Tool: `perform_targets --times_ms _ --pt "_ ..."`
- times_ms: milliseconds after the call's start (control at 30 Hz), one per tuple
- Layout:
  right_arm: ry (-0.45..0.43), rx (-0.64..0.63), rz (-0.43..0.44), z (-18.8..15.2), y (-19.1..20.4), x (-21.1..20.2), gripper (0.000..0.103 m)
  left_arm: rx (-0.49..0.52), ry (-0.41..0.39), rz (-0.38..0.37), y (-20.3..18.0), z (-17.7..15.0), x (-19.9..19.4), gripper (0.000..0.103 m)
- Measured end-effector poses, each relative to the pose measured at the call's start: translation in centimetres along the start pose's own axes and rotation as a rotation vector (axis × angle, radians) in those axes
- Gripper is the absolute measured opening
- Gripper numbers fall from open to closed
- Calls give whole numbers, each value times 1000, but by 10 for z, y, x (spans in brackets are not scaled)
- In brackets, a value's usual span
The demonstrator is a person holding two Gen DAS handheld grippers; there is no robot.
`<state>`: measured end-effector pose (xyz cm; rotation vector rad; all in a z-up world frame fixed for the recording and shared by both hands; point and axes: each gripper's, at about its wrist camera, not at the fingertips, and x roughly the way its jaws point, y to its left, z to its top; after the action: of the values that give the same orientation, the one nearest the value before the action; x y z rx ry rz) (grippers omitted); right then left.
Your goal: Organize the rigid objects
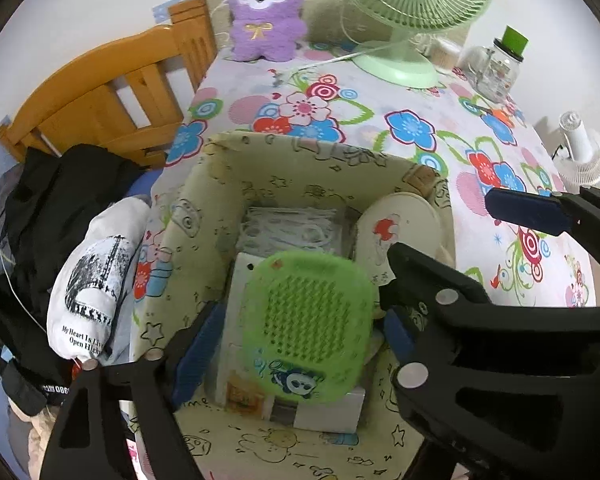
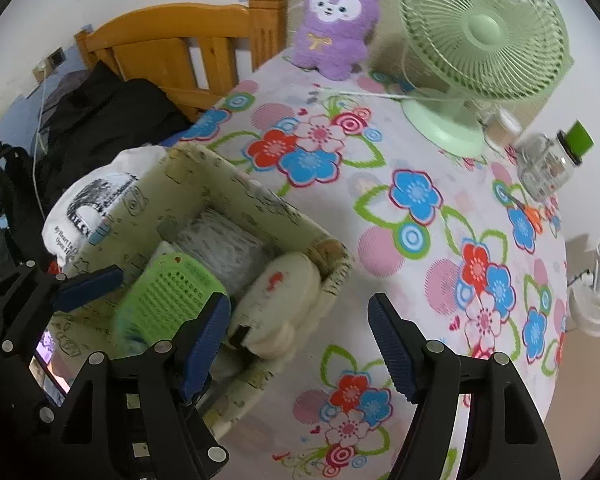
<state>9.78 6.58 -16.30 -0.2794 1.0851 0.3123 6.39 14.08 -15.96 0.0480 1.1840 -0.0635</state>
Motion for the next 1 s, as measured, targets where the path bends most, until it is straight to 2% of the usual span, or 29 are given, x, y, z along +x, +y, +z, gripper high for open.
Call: perform_targets --times_ms 400,800,1000 --pt "2 86 0 -17 -19 -7 75 52 -3 11 -17 -4 -9 93" --pt "-54 150 -9 -30 -39 -39 75 55 -54 18 -33 -3 -39 93" --pt "-90 177 -33 -38 -51 -60 82 63 -83 19 -40 -3 -58 94"
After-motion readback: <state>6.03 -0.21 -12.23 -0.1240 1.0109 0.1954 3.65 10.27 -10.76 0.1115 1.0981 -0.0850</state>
